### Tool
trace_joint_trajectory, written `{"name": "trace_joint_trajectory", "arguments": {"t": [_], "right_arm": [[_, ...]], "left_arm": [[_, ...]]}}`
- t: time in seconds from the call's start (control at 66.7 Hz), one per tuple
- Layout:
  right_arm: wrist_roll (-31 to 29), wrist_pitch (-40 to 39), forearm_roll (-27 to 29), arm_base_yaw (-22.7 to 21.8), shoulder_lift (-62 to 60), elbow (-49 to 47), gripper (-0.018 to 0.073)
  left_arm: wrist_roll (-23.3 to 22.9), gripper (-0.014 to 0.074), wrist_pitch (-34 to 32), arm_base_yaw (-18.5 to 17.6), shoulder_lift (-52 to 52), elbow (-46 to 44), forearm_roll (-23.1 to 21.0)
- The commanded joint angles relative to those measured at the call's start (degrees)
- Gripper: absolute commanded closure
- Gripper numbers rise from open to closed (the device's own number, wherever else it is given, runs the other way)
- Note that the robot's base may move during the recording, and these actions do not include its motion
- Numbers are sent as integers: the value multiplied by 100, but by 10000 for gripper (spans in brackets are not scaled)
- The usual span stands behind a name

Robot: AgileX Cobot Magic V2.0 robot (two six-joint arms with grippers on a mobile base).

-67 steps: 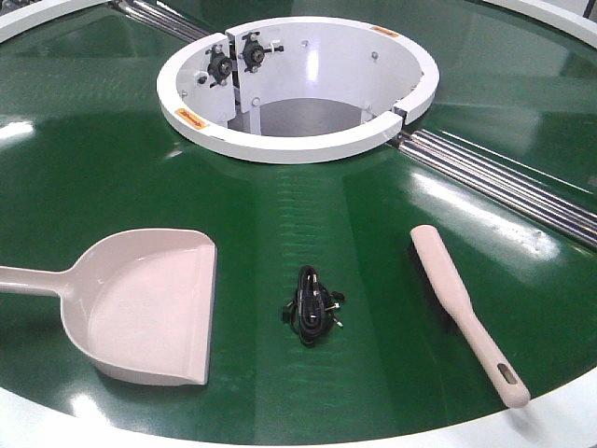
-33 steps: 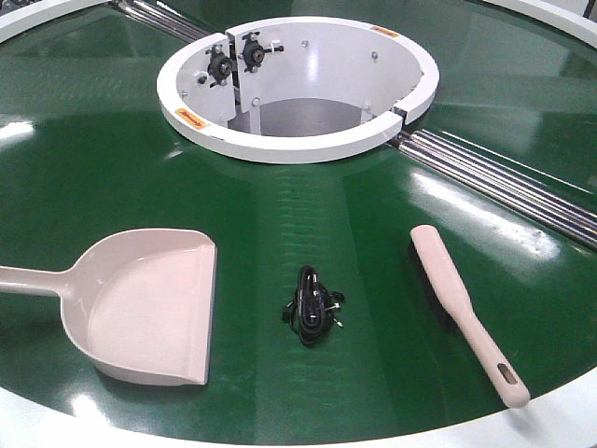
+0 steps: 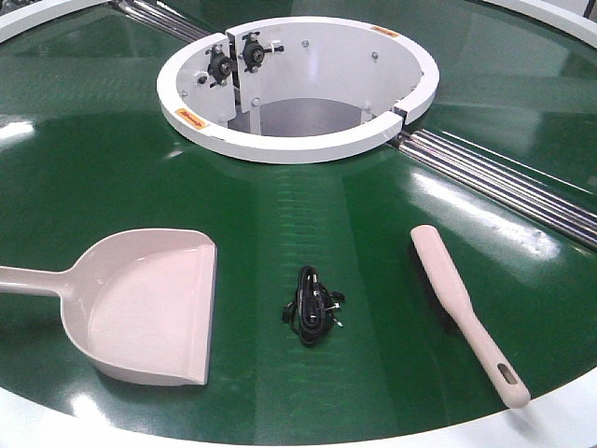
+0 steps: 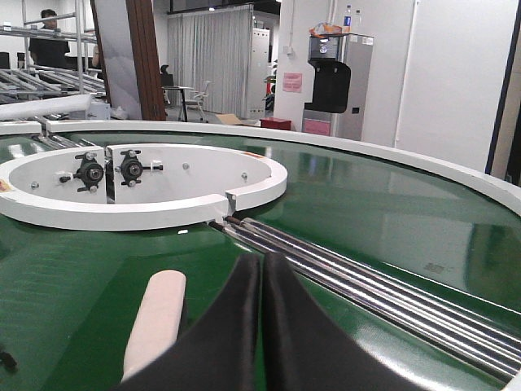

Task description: Clean and inspect green conveyor with broom and dustpan

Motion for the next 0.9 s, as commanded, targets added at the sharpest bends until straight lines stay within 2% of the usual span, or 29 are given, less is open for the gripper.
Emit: {"name": "trace_joint_trajectory", "arguments": {"t": [0.0,0.315,0.375,0.465,0.6,0.75,0.885], "right_arm": [[-6,-475,62,-26,-60,101,560],[12,-981,399,-26,-60,-80,560],[-2,-891,339,-26,-54,-316,560],[-26,-566,-68,-26,-54,-891,560],[-13,-104,-841,-26,65,-1876,560],[149,438,-685,-26,646,-3147,560],[300,1236,-446,-26,1424,-4213,560]], "left_arm": [[-47,603,-596,21,-80,61,-53],[-997,603,-1566,21,-80,41,-810],[-1160,603,-1843,21,-80,-43,-803],[-1187,603,-1922,21,-80,-420,-788],[-1187,603,-1720,21,-5,-1292,-601],[-1187,603,-986,21,601,-2713,-53],[-1181,603,35,21,1451,-4116,328]]}}
